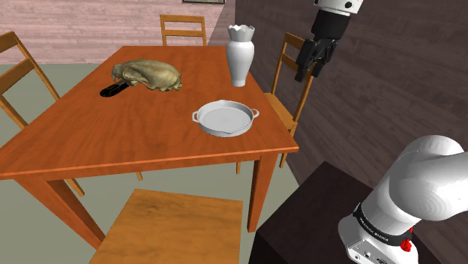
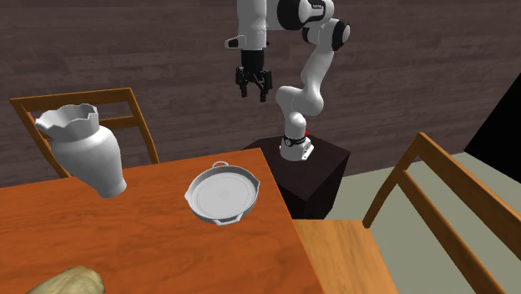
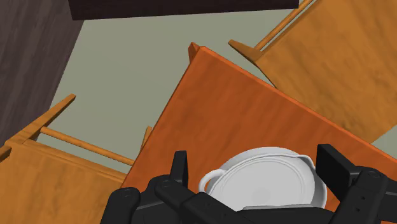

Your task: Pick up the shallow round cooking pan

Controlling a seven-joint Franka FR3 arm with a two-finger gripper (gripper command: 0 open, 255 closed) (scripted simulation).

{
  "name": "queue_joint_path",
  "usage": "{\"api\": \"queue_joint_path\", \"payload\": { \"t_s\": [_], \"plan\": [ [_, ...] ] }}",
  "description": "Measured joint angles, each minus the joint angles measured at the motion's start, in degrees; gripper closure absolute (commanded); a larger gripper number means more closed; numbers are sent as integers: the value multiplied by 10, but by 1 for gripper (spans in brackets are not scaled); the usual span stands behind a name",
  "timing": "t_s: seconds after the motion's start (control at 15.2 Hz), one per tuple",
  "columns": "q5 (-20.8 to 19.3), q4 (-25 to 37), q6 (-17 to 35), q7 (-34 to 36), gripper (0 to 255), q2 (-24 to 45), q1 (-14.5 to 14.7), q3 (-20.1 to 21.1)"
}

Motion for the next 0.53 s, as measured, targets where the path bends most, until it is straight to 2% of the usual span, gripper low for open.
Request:
{"api": "queue_joint_path", "payload": {
  "t_s": [0.13, 0.53],
  "plan": [
    [1, -1, 6, 1, 0, 7, 0, 0],
    [10, 26, 73, 1, 0, 126, -3, -7]
  ]
}}
